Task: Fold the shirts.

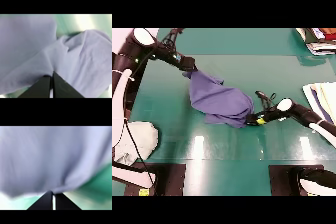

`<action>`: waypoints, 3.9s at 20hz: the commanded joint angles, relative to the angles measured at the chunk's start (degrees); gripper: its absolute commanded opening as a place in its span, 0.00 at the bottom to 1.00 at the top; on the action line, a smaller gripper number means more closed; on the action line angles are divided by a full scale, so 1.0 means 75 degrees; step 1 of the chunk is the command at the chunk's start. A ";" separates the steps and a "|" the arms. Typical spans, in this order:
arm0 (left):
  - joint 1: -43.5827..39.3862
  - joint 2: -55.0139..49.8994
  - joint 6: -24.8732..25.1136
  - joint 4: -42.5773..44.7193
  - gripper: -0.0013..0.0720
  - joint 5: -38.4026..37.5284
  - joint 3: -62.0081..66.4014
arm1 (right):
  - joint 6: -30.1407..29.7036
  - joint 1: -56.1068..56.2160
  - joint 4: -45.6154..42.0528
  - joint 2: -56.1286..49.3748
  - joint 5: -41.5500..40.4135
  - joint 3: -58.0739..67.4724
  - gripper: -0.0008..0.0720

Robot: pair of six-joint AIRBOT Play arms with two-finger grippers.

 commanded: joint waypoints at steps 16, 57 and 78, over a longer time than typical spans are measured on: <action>0.0006 0.5488 -0.0006 0.0478 0.05 0.2165 0.1941 | 0.0332 -0.3774 -0.2483 0.3756 0.1676 0.6921 0.03; 0.1067 -0.0458 -0.0638 0.0580 0.69 0.0198 -0.0764 | -0.0131 -0.3675 -0.2215 -0.2218 0.2774 0.6697 0.48; 0.1600 0.3442 0.0318 -0.1821 0.69 0.2445 -0.8996 | -0.0367 -0.5024 -0.2192 0.2565 0.3127 0.1953 0.48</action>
